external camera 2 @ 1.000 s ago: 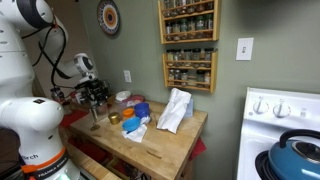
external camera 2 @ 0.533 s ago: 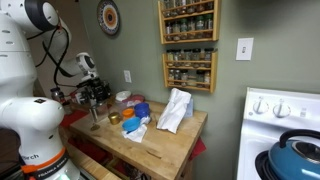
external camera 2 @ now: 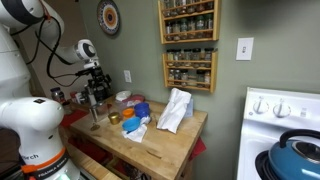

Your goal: Put the food can upright

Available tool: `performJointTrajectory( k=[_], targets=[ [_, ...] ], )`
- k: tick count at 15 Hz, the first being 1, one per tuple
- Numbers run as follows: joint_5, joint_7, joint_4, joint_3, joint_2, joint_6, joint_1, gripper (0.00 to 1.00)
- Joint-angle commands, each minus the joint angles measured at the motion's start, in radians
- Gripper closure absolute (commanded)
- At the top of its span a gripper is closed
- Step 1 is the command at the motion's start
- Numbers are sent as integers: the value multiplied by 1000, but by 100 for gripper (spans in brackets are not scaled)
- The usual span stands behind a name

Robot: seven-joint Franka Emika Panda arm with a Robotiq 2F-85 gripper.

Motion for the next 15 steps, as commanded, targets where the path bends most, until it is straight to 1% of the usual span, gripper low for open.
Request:
performJointTrajectory(
  k=[1, 2, 3, 5, 6, 8, 12, 15],
  targets=[
    [155, -275, -9, -25, -92, -76, -11, 0],
    [185, -352, -7, -35, -111, -101, -16, 0],
    [199, -429, -9, -73, -131, -128, 8, 0],
    [213, -581, -17, -92, -168, -154, -2, 0],
    [218, -656, -21, -77, -185, -158, -31, 0],
    [240, -795, -28, -89, -210, -159, -39, 0],
    [321, -1059, -46, -105, -260, -184, -48, 0],
    [365, -1245, -73, -106, -298, -192, -51, 0]
  ],
)
